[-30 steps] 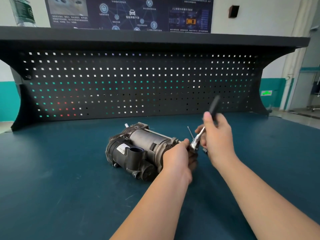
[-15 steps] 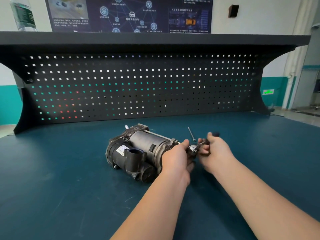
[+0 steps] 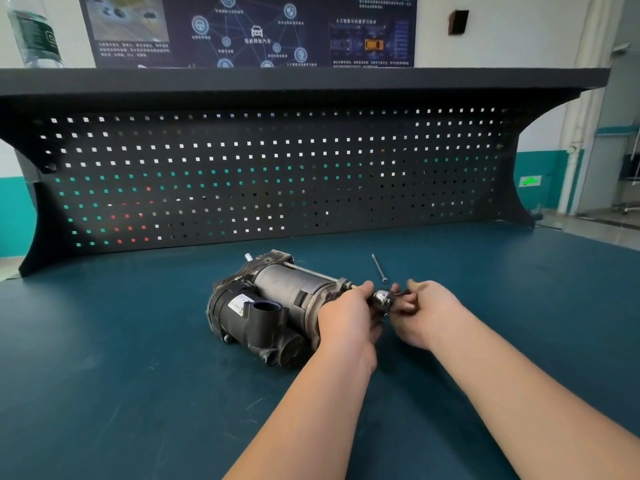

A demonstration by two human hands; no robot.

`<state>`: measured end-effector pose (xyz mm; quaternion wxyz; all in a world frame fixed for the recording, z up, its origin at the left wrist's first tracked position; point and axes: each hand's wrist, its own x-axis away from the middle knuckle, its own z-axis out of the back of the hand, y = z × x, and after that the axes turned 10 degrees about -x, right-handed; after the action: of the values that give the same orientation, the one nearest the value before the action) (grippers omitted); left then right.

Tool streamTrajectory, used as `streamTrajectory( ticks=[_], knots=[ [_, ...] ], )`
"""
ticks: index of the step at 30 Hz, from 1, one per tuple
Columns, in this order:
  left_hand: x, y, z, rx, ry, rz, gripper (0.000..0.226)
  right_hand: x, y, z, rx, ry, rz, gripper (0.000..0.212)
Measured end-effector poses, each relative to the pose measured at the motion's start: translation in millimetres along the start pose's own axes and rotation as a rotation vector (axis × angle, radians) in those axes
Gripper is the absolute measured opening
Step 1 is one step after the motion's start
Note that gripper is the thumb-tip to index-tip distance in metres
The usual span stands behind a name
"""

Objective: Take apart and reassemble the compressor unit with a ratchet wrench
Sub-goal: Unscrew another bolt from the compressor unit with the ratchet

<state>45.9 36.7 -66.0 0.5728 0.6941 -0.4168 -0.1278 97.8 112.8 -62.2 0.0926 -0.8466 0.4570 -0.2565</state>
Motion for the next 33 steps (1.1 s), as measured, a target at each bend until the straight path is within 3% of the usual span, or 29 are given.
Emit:
streamTrajectory(
  ticks=[2, 6, 8, 9, 11, 12, 15, 17, 19, 23, 25, 27, 31, 33],
  knots=[
    [-0.2, -1.3, -0.7, 0.001, 0.024, -0.004, 0.018, 1.2, 1.4, -2.2, 0.060, -0.076, 0.079, 0.027],
    [2.6, -1.9, -1.3, -0.006, 0.002, 0.010, 0.015, 19.4, -0.7, -7.2, 0.854, -0.606, 0.909, 0.011],
    [2.4, -1.4, -0.8, 0.005, -0.022, 0.011, 0.014, 23.8, 2.2, -4.0, 1.086, -0.816, 1.082, 0.004],
    [2.0, -0.7, -0.4, 0.014, -0.031, 0.012, 0.013, 23.6, 3.1, -3.5, 1.089, -0.803, 1.108, 0.004],
    [0.8, 0.3, 0.4, 0.026, -0.042, 0.015, 0.012, 19.4, 1.7, -5.6, 0.943, -0.626, 1.022, 0.010],
    [0.8, 0.6, 0.4, 0.026, -0.044, 0.019, 0.013, 15.0, -1.0, -6.8, 0.810, -0.501, 0.882, 0.014],
    [1.9, 0.9, 0.0, 0.037, -0.042, 0.028, 0.012, 2.6, -7.0, -5.0, 0.303, -0.155, 0.216, 0.026],
    [2.9, 0.5, 0.2, 0.046, -0.037, 0.022, 0.010, -0.8, -5.6, -2.3, 0.131, -0.107, 0.041, 0.028],
    [3.9, -0.7, -0.2, 0.036, -0.023, 0.011, 0.011, -0.1, -6.0, -4.4, 0.210, -0.192, 0.158, 0.026],
    [3.9, -3.4, -2.3, 0.013, 0.000, -0.018, 0.015, 18.3, -3.6, -5.4, 0.802, -0.612, 0.869, 0.015],
    [3.3, -4.1, -1.9, 0.003, 0.005, -0.022, 0.016, 21.9, -0.7, -2.0, 0.937, -0.711, 1.023, 0.014],
    [3.4, -4.8, -0.8, -0.008, 0.001, -0.020, 0.018, 19.4, -1.4, -3.1, 0.897, -0.579, 0.964, 0.015],
    [3.5, -3.5, -1.0, -0.012, -0.001, -0.011, 0.018, -0.2, -6.6, -3.6, 0.376, -0.177, 0.255, 0.024],
    [3.3, -1.7, -1.1, 0.001, -0.009, 0.000, 0.018, -2.8, -5.4, -2.5, 0.289, -0.118, 0.131, 0.026]
  ],
)
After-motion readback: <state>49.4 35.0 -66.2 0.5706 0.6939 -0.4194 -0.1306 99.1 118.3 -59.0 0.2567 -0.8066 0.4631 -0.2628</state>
